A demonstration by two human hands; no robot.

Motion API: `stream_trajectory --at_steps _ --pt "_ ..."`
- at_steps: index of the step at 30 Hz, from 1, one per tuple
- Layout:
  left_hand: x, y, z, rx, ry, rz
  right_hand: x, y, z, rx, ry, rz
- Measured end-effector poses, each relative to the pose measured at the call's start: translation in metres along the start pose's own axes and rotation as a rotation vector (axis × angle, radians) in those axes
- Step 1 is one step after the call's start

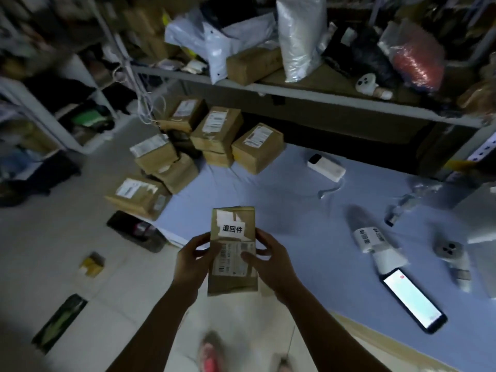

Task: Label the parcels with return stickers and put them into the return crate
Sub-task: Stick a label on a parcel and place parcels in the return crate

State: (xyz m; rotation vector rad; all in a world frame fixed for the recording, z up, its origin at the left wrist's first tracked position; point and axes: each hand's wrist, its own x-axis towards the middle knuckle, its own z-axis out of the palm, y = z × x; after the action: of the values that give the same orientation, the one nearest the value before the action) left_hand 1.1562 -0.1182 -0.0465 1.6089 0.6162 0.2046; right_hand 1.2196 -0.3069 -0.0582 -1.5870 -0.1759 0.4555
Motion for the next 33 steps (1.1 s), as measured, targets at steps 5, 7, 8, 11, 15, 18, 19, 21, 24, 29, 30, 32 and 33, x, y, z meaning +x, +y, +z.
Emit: stream_trajectory --at_steps 5,7,8,11,15,18,19,21,24,29,30,32,33 --pt "-0.032 -0.016 -0.092 -0.122 0.09 0.018 -0.008 -0.012 0.096 -0.067 -0.09 0.017" --pt "-0.045 -0.021 -0.134 -0.17 0.104 0.031 -0.008 -0.01 0.144 -0.056 -0.101 0.04" --pt "-0.049 -0.026 -0.16 -0.157 0.109 0.043 -0.009 -0.009 0.171 -0.049 -0.11 0.04" --pt "-0.057 -0.047 -0.245 -0.136 0.147 0.043 -0.014 -0.005 0.259 -0.028 -0.14 0.084" --pt "-0.063 -0.074 -0.358 -0.169 0.213 0.042 -0.021 0.002 0.378 -0.007 -0.2 0.158" --pt "-0.059 -0.087 -0.43 -0.181 0.252 0.017 -0.021 0.004 0.453 -0.015 -0.247 0.191" --pt "-0.056 -0.091 -0.45 -0.18 0.256 0.002 -0.021 0.004 0.473 -0.018 -0.257 0.207" --pt "-0.046 -0.096 -0.484 -0.161 0.25 -0.019 -0.015 0.003 0.508 -0.051 -0.28 0.215" --pt "-0.014 -0.103 -0.526 -0.168 0.223 -0.047 0.014 0.004 0.553 -0.101 -0.317 0.282" --pt "0.078 -0.117 -0.583 -0.17 0.192 -0.145 0.095 0.01 0.621 -0.129 -0.328 0.357" --pt "0.102 -0.12 -0.594 -0.166 0.188 -0.167 0.115 0.012 0.634 -0.123 -0.326 0.343" --pt "0.151 -0.123 -0.612 -0.16 0.181 -0.187 0.157 0.015 0.66 -0.096 -0.348 0.329" --pt "0.176 -0.123 -0.62 -0.148 0.176 -0.197 0.178 0.017 0.672 -0.071 -0.349 0.345"
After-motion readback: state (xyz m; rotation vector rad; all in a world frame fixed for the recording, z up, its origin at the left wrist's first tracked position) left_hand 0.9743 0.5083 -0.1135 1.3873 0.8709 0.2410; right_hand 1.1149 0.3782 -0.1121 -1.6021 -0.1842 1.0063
